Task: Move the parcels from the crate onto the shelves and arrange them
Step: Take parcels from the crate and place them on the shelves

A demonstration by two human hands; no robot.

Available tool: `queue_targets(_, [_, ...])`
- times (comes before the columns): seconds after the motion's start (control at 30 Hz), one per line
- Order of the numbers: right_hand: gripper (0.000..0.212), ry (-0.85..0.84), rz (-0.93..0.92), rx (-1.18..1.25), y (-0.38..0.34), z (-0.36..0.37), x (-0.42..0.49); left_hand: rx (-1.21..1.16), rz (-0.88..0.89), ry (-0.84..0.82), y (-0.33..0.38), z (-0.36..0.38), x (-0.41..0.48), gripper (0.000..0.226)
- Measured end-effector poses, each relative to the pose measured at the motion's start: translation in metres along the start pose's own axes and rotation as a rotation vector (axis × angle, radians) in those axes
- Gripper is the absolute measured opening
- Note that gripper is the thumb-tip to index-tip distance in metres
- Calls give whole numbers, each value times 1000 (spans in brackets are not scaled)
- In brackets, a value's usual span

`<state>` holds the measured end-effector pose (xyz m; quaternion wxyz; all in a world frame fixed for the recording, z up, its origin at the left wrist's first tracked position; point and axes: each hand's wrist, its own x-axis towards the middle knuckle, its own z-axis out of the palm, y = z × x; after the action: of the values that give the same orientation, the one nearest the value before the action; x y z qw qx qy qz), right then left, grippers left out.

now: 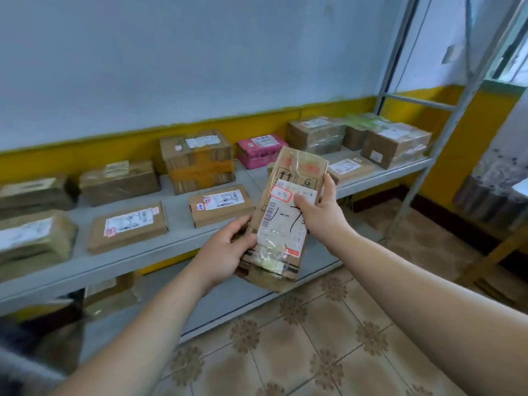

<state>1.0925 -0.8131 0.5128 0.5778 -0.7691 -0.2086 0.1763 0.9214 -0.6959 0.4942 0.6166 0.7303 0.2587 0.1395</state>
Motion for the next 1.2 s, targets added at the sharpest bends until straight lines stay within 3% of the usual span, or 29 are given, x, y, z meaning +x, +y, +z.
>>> queue_targets(0.2, [79,-123,-51,-37,15,-31,15,-17,-38,132,6,45,-15,39])
queue_targets(0.3, [81,-118,-72,-62,28,-69,21,-13,-58,109,11,79,-12,40])
queue_targets(0.57, [91,103,42,-207,70,-196,58,44,-105,-151,33,177,33,39])
queue_targets(0.83, [94,267,274,-262,138,-277,115,123,-116,-174,16,256,150,26])
queue_targets(1.1, [84,276,495,-405,200,-336,186,72,-191,-117,-16,325,255,70])
queue_targets(1.2, [77,252,495,-402,218,-352,214,17,-253,29,-29,347,284,64])
